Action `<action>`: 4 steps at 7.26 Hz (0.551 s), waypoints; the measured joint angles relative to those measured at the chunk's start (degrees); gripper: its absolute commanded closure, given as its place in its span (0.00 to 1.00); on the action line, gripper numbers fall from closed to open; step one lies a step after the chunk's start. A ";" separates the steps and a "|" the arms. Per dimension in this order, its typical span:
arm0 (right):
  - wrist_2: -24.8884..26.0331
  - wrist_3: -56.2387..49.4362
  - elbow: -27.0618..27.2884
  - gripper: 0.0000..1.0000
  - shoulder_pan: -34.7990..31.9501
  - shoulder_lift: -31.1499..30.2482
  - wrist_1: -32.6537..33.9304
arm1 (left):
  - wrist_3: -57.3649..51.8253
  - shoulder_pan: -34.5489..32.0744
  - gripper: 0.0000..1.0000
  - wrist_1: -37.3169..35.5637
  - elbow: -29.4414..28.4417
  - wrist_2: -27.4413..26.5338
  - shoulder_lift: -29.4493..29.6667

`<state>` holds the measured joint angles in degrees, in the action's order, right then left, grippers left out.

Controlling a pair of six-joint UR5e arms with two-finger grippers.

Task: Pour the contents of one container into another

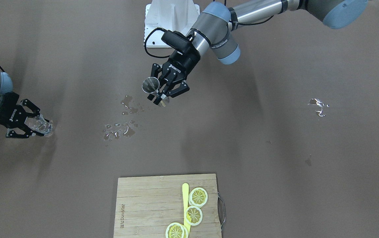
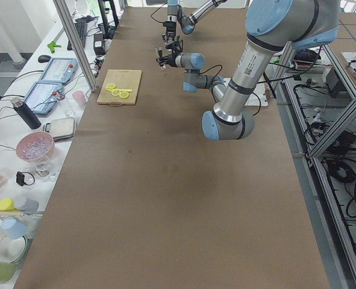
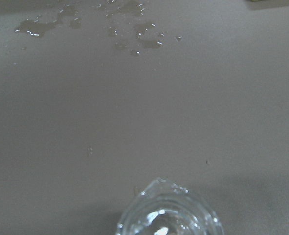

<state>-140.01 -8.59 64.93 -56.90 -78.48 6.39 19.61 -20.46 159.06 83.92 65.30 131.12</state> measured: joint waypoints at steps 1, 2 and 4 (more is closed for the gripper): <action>-0.24 0.42 1.40 1.00 -0.17 0.00 0.12 | -2.41 1.47 1.00 0.56 -1.03 0.40 0.80; -0.55 1.24 3.00 1.00 -0.58 0.02 0.31 | -3.70 2.78 1.00 1.22 -2.43 0.64 1.22; -2.18 2.28 6.68 1.00 -1.56 0.62 2.32 | -6.94 4.84 1.00 4.76 -4.19 0.77 0.55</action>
<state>-142.19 -6.31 71.61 -58.46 -77.87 8.72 12.67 -15.62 163.82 79.72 66.07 131.67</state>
